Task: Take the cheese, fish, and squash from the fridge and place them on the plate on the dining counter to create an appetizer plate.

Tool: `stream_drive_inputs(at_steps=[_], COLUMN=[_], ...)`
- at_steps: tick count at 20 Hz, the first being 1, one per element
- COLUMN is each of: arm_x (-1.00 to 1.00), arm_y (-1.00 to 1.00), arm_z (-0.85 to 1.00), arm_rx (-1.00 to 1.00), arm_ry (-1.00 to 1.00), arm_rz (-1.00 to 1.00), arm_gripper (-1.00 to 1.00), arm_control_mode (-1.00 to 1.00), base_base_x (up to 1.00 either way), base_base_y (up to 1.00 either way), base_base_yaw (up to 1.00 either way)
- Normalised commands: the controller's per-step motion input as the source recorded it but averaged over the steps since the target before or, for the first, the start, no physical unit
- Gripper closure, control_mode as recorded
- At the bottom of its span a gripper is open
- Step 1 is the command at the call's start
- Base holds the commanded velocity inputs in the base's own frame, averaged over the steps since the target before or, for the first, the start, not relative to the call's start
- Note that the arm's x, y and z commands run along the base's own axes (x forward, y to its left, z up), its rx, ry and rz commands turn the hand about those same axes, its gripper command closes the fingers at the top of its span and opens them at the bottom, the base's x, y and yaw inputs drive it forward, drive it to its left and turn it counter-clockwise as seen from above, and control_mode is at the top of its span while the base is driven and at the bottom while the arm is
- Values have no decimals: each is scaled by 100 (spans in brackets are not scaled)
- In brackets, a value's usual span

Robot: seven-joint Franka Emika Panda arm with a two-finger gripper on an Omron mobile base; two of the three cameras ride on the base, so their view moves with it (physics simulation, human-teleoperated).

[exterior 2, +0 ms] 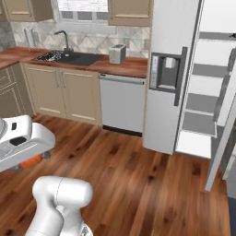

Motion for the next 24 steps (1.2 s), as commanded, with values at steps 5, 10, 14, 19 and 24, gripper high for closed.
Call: stream_drive_inputs(at_steps=[5, 10, 14, 19, 24], arm_x=[0, 0, 0, 0, 0], arm_y=[0, 0, 0, 0, 0], arm_z=[0, 0, 0, 0, 0], arm_rx=[0, 0, 0, 0, 0], arm_ry=[0, 0, 0, 0, 0], arm_rz=[0, 0, 0, 0, 0], arm_gripper=[100, 100, 100, 100, 100], arm_control_mode=[100, 100, 100, 100, 100], base_base_x=[-100, -100, -100, -100, -100], base_base_y=[36, 26, 21, 8, 4], base_base_yaw=[0, 0, 0, 0, 0])
